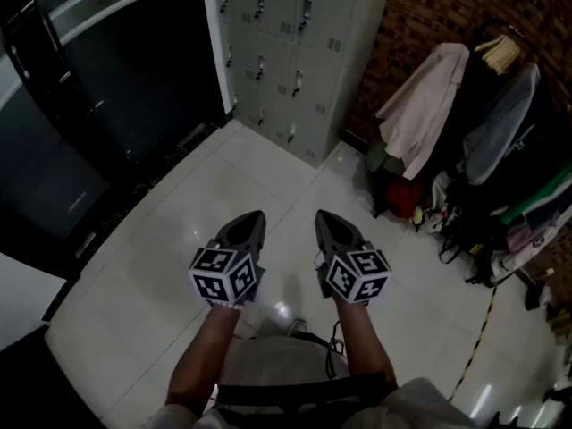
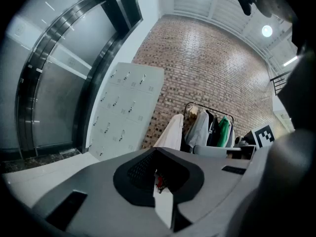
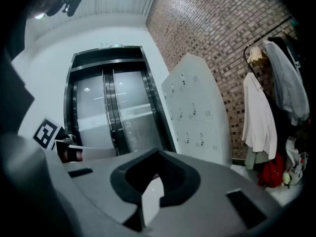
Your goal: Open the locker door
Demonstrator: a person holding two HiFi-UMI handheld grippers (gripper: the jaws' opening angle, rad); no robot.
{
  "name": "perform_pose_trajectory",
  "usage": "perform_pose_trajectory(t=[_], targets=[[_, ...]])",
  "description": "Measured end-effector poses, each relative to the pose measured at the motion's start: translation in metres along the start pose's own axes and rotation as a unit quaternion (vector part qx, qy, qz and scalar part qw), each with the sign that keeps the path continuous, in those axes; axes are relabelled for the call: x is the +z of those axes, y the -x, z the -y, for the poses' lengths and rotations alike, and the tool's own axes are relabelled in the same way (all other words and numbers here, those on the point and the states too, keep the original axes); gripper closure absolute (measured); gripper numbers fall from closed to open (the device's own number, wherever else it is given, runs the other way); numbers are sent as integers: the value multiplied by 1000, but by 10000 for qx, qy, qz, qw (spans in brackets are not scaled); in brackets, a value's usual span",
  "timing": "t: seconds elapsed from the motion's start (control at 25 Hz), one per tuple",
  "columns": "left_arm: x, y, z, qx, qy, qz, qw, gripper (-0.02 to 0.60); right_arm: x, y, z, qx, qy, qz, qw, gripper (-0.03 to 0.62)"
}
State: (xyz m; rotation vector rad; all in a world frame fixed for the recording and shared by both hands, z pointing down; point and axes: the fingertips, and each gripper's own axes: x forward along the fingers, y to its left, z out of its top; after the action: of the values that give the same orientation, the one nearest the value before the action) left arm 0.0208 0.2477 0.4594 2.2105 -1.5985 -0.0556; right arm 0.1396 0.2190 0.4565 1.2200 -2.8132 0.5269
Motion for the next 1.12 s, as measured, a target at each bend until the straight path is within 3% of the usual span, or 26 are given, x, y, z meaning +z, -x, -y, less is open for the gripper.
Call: perform_pose_trajectory(t=[0.76, 1.12], targets=[[-25, -49, 22, 273, 161, -57, 9995, 584, -4, 0, 65, 227, -169, -104, 9995, 589], [-8, -114, -10, 88, 98, -106, 9999, 584, 4, -59, 99, 132, -154, -115, 9997, 589]])
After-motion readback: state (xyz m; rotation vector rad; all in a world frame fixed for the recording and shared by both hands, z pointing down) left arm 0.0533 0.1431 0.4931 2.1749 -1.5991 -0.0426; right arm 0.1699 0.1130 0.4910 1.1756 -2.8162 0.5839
